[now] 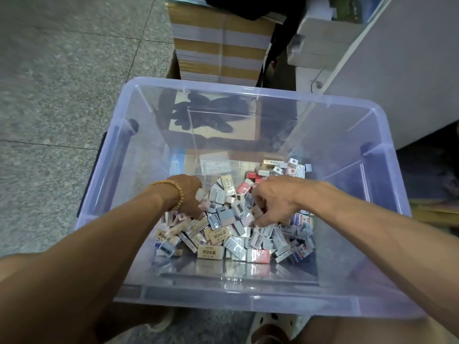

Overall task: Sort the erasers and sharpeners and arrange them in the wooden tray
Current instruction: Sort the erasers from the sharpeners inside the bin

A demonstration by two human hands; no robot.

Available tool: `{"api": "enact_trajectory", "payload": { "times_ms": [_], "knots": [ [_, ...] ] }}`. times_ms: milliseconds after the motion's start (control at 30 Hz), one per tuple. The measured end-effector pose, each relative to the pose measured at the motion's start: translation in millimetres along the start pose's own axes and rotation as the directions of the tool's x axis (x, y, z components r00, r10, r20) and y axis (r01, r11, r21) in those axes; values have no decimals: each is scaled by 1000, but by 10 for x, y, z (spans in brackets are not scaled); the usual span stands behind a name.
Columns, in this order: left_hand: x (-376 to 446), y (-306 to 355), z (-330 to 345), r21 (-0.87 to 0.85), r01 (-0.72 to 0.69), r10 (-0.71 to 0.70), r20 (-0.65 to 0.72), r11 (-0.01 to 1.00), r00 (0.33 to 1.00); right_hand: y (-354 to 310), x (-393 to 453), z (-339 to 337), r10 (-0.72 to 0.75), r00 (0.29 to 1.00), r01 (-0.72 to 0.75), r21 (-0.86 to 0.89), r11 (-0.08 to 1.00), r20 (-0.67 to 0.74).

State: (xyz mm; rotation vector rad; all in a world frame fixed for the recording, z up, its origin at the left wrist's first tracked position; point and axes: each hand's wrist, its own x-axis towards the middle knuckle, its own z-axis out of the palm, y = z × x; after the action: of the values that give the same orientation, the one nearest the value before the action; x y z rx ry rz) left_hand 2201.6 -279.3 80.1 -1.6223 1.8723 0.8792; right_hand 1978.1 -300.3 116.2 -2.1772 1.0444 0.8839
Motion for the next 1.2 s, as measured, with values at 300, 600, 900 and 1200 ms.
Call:
{"api": "enact_trajectory", "payload": {
  "times_ms": [300,600,900,1200],
  "knots": [
    [-98,-12,19,-30,-37,39,74,999,996,-308,793,-53,-154,977,148,-52,988,-149],
    [-221,52,64,-70,-33,41,117,997,992,-310,725,49,-117,990,135,309,941,-75],
    [-557,158,177,-347,-95,154,148,933,977,-250,68,243,-142,990,142,158,977,-11],
    [-492,153,100,-347,-84,59,-83,934,995,-233,20,-5,-103,993,112,192,975,-56]
  ]
}}
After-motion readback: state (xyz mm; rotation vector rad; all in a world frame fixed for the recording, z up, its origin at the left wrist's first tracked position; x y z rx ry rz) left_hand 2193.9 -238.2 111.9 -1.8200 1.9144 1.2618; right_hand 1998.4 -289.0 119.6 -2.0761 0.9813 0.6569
